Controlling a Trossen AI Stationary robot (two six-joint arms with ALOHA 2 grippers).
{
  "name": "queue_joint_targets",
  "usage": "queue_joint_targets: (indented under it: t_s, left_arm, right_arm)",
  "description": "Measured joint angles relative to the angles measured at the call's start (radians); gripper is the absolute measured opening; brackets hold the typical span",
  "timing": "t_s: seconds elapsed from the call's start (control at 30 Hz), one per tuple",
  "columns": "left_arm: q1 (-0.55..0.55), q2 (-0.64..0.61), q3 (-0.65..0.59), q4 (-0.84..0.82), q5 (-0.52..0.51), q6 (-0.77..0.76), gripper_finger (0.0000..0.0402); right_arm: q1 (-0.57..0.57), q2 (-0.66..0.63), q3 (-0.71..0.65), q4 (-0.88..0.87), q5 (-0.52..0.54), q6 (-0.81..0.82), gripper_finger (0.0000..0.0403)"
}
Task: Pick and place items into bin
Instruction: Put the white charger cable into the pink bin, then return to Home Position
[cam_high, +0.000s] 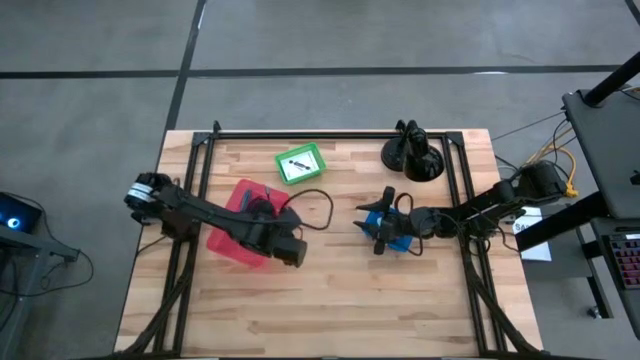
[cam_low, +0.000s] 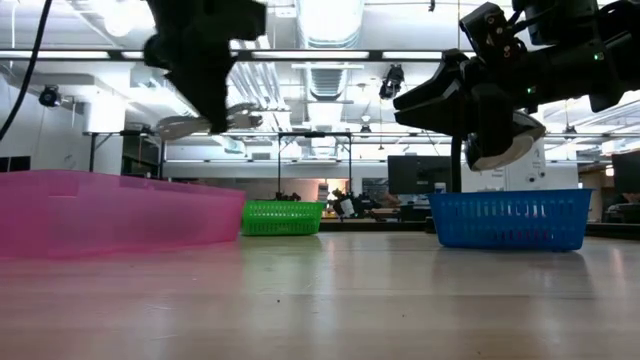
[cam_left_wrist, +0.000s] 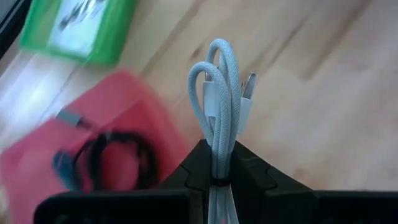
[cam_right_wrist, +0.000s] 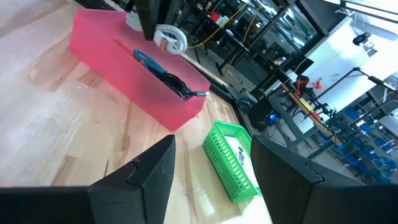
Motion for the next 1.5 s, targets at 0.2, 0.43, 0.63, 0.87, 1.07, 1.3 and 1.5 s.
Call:
queue_joint_targets:
  t_s: [0.2, 0.43, 0.63, 0.87, 1.07, 1.3, 1.5]
  left_arm:
    - [0.010, -0.025, -0.046, -0.140, 0.014, -0.287, 0.0022]
    - [0.018, -0.070, -0.162, -0.141, 0.116, -0.342, 0.0022]
    - [0.019, -0.110, -0.257, -0.136, 0.191, -0.415, 0.0022]
    - [0.020, -0.114, -0.336, -0.126, 0.276, -0.454, 0.0027]
    - [0.021, -0.114, -0.369, -0.129, 0.274, -0.498, 0.0099]
    - [0.020, -0.114, -0.368, -0.104, 0.209, -0.383, 0.0156]
    - [0.026, -0.139, -0.367, 0.027, 0.042, -0.166, 0.0160]
  right_arm:
    - [0.000, 0.000, 0.000, -0.004, 0.000, 0.000, 0.0196]
    - [0.000, 0.000, 0.000, -0.006, 0.000, 0.000, 0.0196]
    - [0.000, 0.000, 0.000, -0.006, 0.000, 0.000, 0.0196]
    - [0.000, 0.000, 0.000, -0.006, 0.000, -0.001, 0.0196]
    - [0.000, 0.000, 0.000, -0.006, 0.000, 0.000, 0.0196]
    - [0.000, 0.000, 0.000, -0.005, 0.000, -0.001, 0.0196]
    - [0.000, 0.000, 0.000, -0.006, 0.000, 0.000, 0.0196]
